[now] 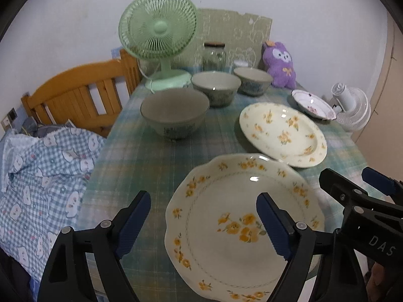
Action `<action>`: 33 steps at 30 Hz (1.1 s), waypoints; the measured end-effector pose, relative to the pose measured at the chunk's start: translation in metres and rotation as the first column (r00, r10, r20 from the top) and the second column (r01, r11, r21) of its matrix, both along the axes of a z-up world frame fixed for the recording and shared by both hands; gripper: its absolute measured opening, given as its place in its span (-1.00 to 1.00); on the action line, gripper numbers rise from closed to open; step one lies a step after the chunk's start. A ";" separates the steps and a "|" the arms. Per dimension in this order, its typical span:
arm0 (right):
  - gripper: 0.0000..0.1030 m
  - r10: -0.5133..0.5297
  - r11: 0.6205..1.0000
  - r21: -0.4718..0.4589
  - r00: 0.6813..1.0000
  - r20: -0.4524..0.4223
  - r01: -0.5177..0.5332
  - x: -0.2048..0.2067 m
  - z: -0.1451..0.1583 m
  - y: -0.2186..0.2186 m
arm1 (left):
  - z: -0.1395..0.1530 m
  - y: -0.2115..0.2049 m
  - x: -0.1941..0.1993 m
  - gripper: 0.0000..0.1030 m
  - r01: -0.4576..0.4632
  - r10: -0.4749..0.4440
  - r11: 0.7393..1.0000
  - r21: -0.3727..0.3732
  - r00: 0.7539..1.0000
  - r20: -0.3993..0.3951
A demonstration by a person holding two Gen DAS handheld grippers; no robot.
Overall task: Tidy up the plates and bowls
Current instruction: 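Close the left gripper on the scalloped plate rim while the right gripper grips beside it, then lift the scalloped plate with both grippers and carry it across the table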
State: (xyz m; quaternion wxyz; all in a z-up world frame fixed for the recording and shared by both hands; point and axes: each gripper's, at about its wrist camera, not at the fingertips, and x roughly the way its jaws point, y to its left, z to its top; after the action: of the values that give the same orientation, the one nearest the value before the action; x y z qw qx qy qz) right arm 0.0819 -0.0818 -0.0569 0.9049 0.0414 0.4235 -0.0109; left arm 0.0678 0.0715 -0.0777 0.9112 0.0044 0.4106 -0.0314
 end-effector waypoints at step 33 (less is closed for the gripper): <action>0.07 -0.044 0.999 -0.024 0.950 -0.309 0.038 0.045 -0.087 0.009 | -0.067 0.021 0.044 -0.08 -0.045 0.030 0.998 -0.049 0.960 -0.280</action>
State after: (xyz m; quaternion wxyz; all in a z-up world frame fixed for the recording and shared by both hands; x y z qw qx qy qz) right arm 0.1265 -0.0730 -0.1443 0.8274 0.0401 0.5587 -0.0397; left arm 0.1114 0.0920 -0.1452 0.8444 -0.0327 0.5340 -0.0258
